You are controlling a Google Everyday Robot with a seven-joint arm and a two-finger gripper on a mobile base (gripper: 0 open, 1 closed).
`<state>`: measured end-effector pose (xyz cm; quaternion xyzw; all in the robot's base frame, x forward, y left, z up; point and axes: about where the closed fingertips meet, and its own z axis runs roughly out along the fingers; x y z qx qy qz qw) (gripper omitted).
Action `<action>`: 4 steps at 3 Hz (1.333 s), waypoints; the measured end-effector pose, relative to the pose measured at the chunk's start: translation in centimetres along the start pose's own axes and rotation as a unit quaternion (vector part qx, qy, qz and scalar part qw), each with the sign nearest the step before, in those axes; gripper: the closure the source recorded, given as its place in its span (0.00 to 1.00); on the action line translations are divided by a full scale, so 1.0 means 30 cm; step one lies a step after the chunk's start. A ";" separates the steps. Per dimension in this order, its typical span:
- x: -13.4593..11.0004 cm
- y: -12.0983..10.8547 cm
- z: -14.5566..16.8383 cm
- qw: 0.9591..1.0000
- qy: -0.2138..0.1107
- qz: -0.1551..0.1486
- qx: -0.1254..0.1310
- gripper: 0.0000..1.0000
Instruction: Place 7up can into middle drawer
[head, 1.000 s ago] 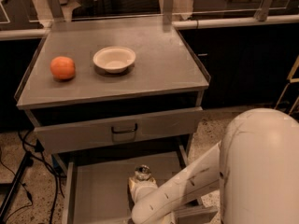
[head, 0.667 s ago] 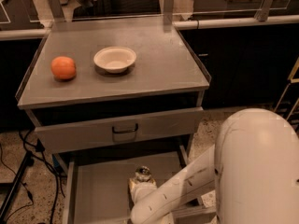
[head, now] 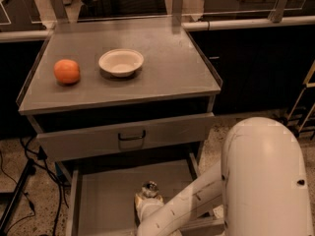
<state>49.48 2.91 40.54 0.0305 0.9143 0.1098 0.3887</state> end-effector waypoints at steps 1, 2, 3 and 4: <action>0.011 -0.003 0.010 1.000 -0.003 0.004 -0.001 1.00; -0.018 -0.006 0.046 1.000 -0.017 0.001 -0.004 1.00; -0.017 0.021 0.128 1.000 -0.025 -0.006 -0.008 1.00; -0.011 0.024 0.125 1.000 -0.028 -0.006 -0.003 1.00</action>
Offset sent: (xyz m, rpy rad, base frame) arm 0.0171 -0.0020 -0.0064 0.0093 -0.0435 -0.0074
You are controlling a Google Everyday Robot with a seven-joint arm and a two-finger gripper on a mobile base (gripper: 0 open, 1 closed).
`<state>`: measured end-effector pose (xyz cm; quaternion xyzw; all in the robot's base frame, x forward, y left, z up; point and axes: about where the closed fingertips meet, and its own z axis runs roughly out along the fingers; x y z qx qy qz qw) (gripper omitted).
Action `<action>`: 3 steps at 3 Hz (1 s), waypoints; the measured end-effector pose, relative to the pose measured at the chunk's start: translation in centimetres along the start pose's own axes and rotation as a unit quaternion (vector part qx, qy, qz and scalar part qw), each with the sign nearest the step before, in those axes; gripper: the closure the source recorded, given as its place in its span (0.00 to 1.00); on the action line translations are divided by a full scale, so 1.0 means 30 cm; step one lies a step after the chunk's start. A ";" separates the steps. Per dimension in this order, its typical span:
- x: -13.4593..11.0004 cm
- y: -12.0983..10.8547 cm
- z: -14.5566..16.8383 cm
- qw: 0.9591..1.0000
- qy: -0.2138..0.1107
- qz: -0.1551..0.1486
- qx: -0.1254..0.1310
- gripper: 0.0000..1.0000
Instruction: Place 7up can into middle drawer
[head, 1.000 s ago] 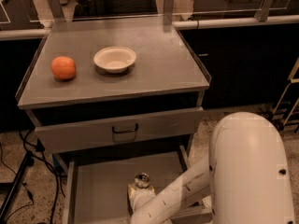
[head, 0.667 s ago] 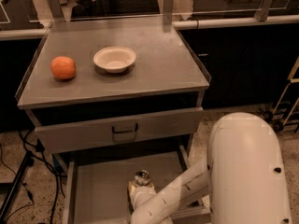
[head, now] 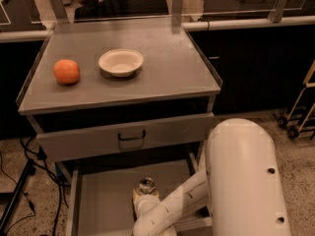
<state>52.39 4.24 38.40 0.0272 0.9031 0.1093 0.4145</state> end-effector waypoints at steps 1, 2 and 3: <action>-0.006 0.003 -0.009 1.000 -0.005 -0.003 0.006 1.00; -0.006 0.003 -0.009 1.000 -0.005 -0.003 0.006 0.81; -0.006 0.003 -0.009 1.000 -0.005 -0.003 0.006 0.58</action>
Offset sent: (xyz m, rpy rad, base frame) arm -0.0010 0.0002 0.0030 -0.0109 -0.0090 -0.0077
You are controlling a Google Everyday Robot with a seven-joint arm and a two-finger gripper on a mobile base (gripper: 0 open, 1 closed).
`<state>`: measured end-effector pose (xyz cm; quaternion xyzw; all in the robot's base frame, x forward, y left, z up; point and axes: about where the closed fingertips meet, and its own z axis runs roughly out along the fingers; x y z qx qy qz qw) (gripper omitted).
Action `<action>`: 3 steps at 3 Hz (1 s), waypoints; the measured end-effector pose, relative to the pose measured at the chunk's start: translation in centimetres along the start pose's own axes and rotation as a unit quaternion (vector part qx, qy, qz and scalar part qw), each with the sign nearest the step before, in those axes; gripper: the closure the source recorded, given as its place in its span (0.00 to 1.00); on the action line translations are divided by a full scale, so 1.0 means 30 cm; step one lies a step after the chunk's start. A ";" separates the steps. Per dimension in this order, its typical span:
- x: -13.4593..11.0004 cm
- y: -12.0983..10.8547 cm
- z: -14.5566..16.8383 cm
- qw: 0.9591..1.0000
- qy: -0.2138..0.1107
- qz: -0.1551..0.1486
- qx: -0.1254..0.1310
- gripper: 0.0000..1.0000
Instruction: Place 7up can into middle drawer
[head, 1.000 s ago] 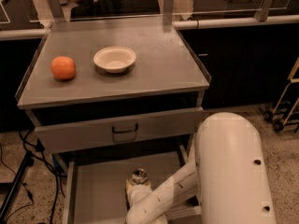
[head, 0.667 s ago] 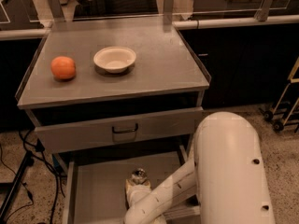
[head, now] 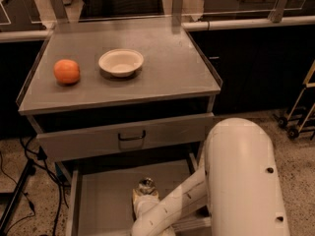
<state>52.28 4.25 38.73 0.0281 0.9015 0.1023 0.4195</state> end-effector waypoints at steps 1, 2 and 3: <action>0.000 0.000 0.000 1.000 0.000 0.000 0.000 0.35; 0.000 0.000 0.000 1.000 0.000 0.000 0.000 0.11; 0.000 0.000 0.000 1.000 0.000 0.000 0.000 0.00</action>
Offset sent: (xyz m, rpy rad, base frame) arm 0.0000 0.0000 0.0000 0.0000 0.0000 0.0000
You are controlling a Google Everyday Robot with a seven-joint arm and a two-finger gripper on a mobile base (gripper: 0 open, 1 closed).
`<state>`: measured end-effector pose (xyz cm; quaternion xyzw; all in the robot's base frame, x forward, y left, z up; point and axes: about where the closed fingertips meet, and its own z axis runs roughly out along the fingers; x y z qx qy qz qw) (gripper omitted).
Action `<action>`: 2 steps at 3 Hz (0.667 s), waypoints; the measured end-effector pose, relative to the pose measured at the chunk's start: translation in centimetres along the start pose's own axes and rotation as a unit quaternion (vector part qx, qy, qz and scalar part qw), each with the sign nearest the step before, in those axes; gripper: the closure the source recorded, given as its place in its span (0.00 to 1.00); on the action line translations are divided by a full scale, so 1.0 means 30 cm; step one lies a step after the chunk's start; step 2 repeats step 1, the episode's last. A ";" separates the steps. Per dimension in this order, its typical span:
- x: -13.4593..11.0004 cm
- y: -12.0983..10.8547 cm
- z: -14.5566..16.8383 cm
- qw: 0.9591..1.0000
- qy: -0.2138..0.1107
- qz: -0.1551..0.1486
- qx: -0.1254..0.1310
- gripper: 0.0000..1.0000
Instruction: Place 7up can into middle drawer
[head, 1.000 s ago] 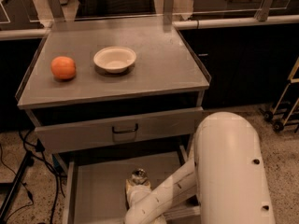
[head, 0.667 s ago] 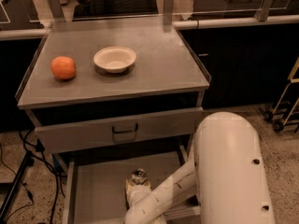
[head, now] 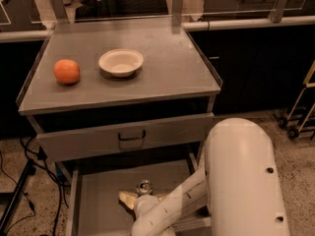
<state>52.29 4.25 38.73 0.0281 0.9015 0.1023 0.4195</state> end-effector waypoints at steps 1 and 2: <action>0.000 0.000 0.000 1.000 0.000 0.000 0.000 0.00; 0.000 0.000 0.000 1.000 0.000 0.000 0.000 0.00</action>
Offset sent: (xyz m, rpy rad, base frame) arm 0.0000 0.0000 0.0000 0.0000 0.0000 0.0000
